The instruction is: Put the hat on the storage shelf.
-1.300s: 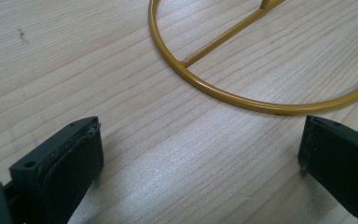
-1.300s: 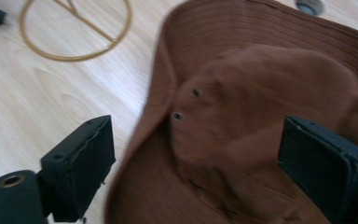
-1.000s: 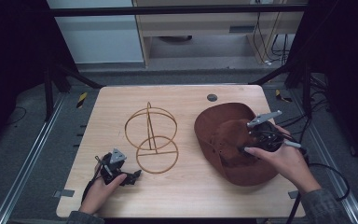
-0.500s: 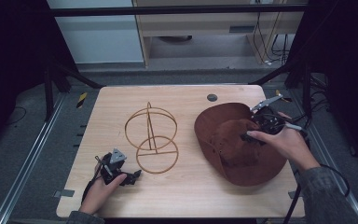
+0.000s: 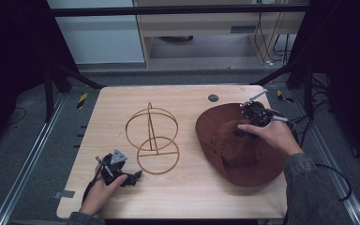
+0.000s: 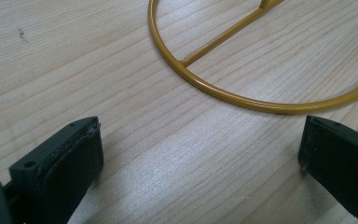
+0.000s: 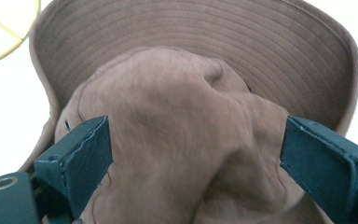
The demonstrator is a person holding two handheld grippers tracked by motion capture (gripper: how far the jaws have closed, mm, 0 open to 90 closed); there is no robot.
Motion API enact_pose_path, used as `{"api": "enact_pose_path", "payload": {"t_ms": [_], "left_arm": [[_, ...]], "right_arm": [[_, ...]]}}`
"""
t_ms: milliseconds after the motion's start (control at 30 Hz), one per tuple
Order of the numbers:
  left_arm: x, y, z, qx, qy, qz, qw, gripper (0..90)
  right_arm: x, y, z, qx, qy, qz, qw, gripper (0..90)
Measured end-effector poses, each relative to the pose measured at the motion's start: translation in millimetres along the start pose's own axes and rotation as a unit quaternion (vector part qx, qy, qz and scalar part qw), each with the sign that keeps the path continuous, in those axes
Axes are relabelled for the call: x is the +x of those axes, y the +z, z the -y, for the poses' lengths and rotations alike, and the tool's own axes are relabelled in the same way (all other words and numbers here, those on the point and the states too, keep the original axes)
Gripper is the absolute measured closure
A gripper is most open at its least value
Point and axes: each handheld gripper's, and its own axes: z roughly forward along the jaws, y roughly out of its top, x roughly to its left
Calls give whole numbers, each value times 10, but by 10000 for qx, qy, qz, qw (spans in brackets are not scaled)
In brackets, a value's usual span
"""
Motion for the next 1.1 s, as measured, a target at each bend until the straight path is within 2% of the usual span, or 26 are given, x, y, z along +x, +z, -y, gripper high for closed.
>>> {"api": "enact_pose_path", "payload": {"t_ms": [333,633,967,1100], "left_arm": [[1,1,0,2,4,-1,10000,0],[-1,2,0,-9,-10,-3,10000,0],[-1,2,0,-8,-8,-3,10000,0],[-1,2,0,-10,-8,-4,10000,0]], "right_arm": [[-36,78,-55,33,68,-79,9999,101],[-56,189,-58,256,-8,-72,9996,121],[-47,245,-53,391,-146,-41,9991,219],[-47,268,-36,494,-270,-51,9984,321]]}}
